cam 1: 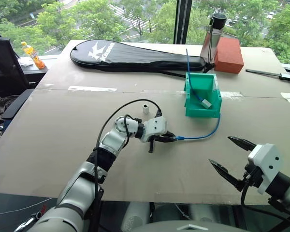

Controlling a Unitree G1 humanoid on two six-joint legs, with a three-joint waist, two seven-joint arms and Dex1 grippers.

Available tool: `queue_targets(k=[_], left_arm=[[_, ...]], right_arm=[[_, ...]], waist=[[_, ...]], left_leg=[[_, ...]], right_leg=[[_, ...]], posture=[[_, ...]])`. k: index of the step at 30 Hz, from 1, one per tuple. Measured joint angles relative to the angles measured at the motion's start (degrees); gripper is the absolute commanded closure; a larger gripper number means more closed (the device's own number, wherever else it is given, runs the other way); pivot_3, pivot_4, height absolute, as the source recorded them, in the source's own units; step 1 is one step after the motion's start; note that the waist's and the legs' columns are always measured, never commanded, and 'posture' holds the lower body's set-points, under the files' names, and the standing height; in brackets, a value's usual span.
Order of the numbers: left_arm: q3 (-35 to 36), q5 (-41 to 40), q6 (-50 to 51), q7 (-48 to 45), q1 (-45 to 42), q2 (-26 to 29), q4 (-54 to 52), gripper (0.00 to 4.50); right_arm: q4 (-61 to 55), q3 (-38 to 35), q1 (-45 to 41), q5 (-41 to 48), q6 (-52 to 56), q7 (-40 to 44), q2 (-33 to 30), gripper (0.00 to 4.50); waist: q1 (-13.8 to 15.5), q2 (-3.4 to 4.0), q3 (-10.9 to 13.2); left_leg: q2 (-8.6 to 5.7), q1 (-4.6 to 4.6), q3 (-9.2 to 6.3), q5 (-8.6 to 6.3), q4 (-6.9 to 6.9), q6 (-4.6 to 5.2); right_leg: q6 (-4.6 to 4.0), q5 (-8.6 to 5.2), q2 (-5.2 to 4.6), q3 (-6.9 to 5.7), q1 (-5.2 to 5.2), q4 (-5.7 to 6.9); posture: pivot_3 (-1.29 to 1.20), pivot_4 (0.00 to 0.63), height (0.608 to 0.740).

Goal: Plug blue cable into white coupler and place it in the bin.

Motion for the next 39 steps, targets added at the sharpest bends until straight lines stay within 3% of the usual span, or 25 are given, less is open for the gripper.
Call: queue_targets(k=[4, 9, 11, 18, 21, 38, 39], left_arm=[[1.91, -2.68, -1.84, -1.19, 1.34, -0.75, -0.60, 4.48], [7.17, -8.72, -1.81, -0.94, 0.94, -1.50, -9.33, 4.48], [8.81, -9.78, -1.80, 0.51, -0.07, -2.68, -12.21, 4.48], [9.29, -8.37, -5.71, 5.97, -2.81, -6.68, -13.03, 4.48], [9.33, -7.43, -8.00, 7.56, -4.17, -7.48, -12.77, 4.50], [9.38, -6.54, -11.46, 9.84, -4.47, -7.63, -11.48, 4.50], [9.38, -6.50, -11.55, 9.88, -4.47, -7.62, -11.48, 4.50]], right_arm=[[-0.01, 0.10, -0.05, 5.58, 3.17, -4.12, 2.04, 0.00], [0.06, -0.38, -3.43, 30.05, 8.66, -17.95, 8.83, 0.00], [0.18, 0.28, -6.84, 37.24, 9.42, -24.82, 8.80, 0.00], [6.03, 5.27, -22.66, 50.03, 6.93, -41.70, 13.33, 0.00], [8.39, 6.95, -26.50, 52.87, 6.14, -44.70, 13.41, 1.18], [16.26, 11.66, -35.07, 53.78, 1.98, -48.85, 17.25, 1.18], [16.30, 11.82, -35.11, 53.66, 1.94, -48.85, 17.27, 1.45]], waist=[[-0.01, 0.00, 0.00], [-0.03, -0.05, 0.03], [-0.03, -0.04, 0.01], [-0.13, -0.05, 0.01], [-0.02, -0.05, 0.01], [-0.14, -0.04, 0.02], [-0.13, -0.04, 0.02]], left_leg=[[0.01, -0.02, -0.01, 0.00, 0.00, 0.00], [0.05, -0.08, -0.12, 0.00, 0.02, 0.00], [0.01, -0.03, -0.08, 0.00, 0.08, 0.00], [0.00, -0.04, -0.06, 0.00, 0.12, 0.01], [0.00, -0.07, -0.08, 0.00, 0.12, 0.01], [0.00, -0.08, 0.00, -0.03, 0.12, 0.07], [0.00, -0.08, 0.00, -0.03, 0.12, 0.07]], right_leg=[[-0.01, 0.01, -0.03, 0.01, 0.00, -0.01], [-0.04, 0.03, -0.34, 0.12, 0.01, 0.00], [-0.04, 0.02, -0.15, 0.12, 0.07, -0.01], [0.00, 0.05, 0.04, 0.09, 0.06, 0.02], [-0.01, 0.05, 0.06, 0.08, 0.06, 0.01], [0.00, 0.05, 0.06, 0.05, 0.04, 0.00], [0.00, 0.05, 0.06, 0.06, 0.04, 0.00]], posture=[[0.00, 0.150, 0.740], [0.00, 0.150, 0.740], [0.00, 0.150, 0.740], [0.00, 0.150, 0.740], [0.00, 0.150, 0.740], [0.00, 0.150, 0.740], [0.00, 0.150, 0.740]])
